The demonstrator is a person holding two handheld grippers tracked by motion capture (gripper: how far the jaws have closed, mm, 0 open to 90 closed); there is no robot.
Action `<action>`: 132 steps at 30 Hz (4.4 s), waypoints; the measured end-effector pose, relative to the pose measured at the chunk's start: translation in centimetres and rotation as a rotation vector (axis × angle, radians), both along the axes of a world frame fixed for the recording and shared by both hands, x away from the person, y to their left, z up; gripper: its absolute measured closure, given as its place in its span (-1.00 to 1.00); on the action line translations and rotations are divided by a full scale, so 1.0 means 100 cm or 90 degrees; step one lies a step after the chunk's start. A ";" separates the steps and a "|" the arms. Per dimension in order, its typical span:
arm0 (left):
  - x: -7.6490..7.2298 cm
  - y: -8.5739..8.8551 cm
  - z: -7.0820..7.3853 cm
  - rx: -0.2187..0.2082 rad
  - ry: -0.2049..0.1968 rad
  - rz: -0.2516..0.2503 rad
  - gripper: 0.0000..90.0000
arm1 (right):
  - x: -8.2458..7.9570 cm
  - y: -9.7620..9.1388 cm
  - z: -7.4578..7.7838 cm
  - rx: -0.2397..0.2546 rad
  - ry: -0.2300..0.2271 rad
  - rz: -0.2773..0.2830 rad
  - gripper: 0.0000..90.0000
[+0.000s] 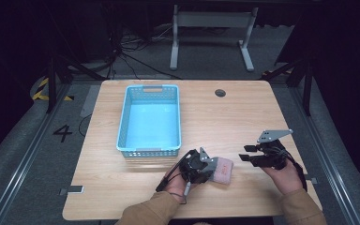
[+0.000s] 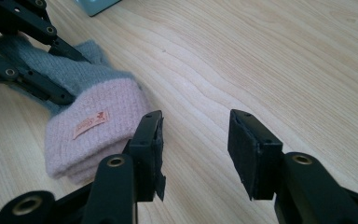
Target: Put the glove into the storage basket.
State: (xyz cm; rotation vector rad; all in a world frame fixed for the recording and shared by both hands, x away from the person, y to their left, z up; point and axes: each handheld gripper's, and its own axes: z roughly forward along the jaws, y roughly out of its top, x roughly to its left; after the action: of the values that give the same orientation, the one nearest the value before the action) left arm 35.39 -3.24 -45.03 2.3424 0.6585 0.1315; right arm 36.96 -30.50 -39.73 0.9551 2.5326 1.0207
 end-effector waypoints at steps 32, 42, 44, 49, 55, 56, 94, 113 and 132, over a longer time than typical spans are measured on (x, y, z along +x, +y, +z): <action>0.021 0.064 0.083 -0.116 -0.022 0.025 0.46 | 0.025 -0.005 -0.009 0.021 0.019 -0.014 0.27; 0.032 0.086 0.102 -0.133 -0.047 0.041 0.45 | 0.022 -0.008 -0.010 0.024 0.022 -0.020 0.27; 0.035 0.090 0.103 -0.133 -0.057 0.043 0.45 | 0.021 -0.009 -0.010 0.023 0.026 -0.022 0.27; 0.045 0.101 0.106 -0.124 -0.060 0.055 0.45 | 0.020 -0.011 -0.012 0.023 0.029 -0.026 0.27; 0.055 0.120 0.109 -0.120 -0.069 0.069 0.45 | 0.017 -0.013 -0.014 0.020 0.033 -0.031 0.26; 0.057 0.123 0.110 -0.118 -0.069 0.071 0.45 | 0.017 -0.013 -0.015 0.020 0.036 -0.033 0.26; 0.145 0.179 0.061 -0.011 -0.043 0.166 0.43 | 0.005 -0.009 -0.022 0.017 0.056 -0.035 0.23; 0.160 0.156 0.039 0.042 0.018 0.163 0.40 | 0.003 -0.009 -0.020 0.016 0.048 -0.034 0.21; 0.170 0.151 0.028 0.059 0.062 0.188 0.29 | 0.002 -0.008 -0.019 0.017 0.042 -0.030 0.20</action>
State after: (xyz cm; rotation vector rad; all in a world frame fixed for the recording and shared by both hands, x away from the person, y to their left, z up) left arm 52.35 11.90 -42.24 2.3376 1.0659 0.1855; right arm 37.12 -31.35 -41.62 1.0671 2.5423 1.0276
